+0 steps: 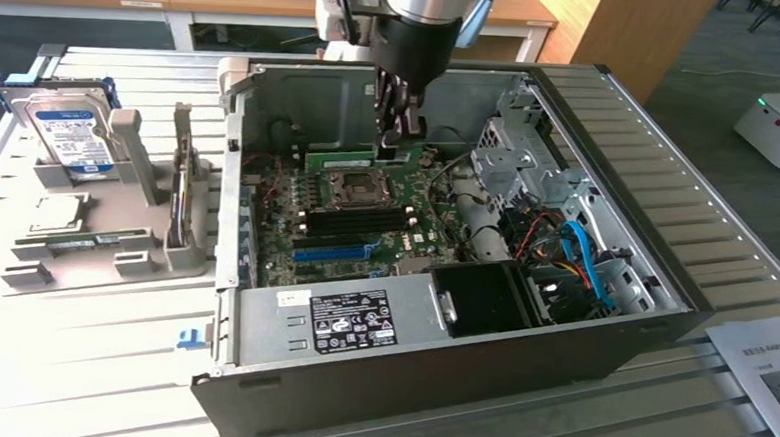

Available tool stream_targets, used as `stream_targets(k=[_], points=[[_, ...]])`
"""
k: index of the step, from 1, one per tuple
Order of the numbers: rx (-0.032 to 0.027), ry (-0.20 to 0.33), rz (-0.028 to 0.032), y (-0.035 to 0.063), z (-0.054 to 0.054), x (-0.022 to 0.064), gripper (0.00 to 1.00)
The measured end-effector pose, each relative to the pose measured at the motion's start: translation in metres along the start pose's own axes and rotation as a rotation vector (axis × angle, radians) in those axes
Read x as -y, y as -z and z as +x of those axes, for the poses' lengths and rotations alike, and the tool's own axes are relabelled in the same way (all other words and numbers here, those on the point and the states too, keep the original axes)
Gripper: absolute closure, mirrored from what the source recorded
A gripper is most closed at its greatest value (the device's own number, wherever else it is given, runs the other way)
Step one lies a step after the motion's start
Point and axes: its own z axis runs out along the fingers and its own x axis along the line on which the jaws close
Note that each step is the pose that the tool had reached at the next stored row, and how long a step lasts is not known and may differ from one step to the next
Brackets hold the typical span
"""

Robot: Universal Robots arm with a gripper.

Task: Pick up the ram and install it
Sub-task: 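Insert the ram into the slot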

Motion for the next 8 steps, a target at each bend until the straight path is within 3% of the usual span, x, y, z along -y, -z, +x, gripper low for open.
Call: stream_targets(k=[8], points=[[0.0000, 0.000, 0.0000, -0.0112, 0.0005, 0.0005, 0.88]])
